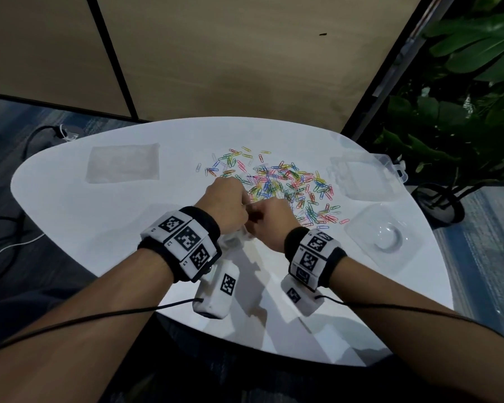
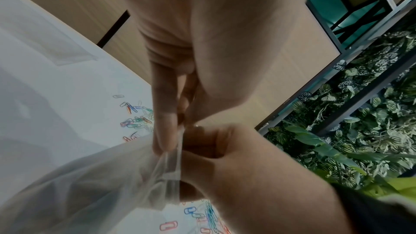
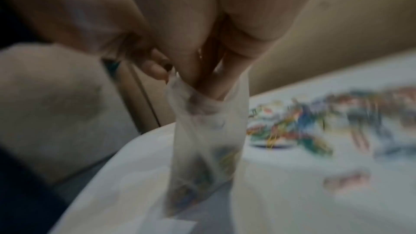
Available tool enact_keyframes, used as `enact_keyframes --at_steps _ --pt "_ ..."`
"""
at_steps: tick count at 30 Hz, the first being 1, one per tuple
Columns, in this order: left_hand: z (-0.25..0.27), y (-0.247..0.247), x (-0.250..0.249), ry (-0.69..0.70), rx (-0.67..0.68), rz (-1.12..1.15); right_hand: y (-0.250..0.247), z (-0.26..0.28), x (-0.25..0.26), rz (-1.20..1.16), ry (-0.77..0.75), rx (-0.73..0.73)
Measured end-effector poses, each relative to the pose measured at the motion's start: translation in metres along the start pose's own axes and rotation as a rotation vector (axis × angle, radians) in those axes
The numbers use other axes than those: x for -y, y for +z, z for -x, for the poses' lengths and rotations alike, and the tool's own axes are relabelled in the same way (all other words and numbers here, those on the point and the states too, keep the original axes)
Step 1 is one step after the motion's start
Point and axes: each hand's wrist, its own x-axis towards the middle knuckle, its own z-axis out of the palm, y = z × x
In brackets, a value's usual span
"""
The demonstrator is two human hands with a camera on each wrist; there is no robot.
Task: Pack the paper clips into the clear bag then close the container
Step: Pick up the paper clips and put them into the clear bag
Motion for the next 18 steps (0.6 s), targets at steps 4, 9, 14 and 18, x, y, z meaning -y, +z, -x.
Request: enact_keyframes --at_steps 4,9,14,18 --pt "-0.001 -0.003 -0.001 -0.009 0.001 -0.014 -0.021 0.0 0.003 -0.096 -0.058 0.218" --pt "0.0 -0.008 0.001 -0.011 -0.023 0.006 -0.048 -0.021 -0.056 -0.287 0.183 -0.06" --pt "0.002 -0.011 0.005 -0.004 -0.011 -0.052 -0.05 -0.021 -0.159 0.482 0.467 0.179" --pt "0.003 -0.014 0.006 -0.006 -0.002 -0.058 -0.027 -0.016 -0.172 0.514 0.416 0.145"
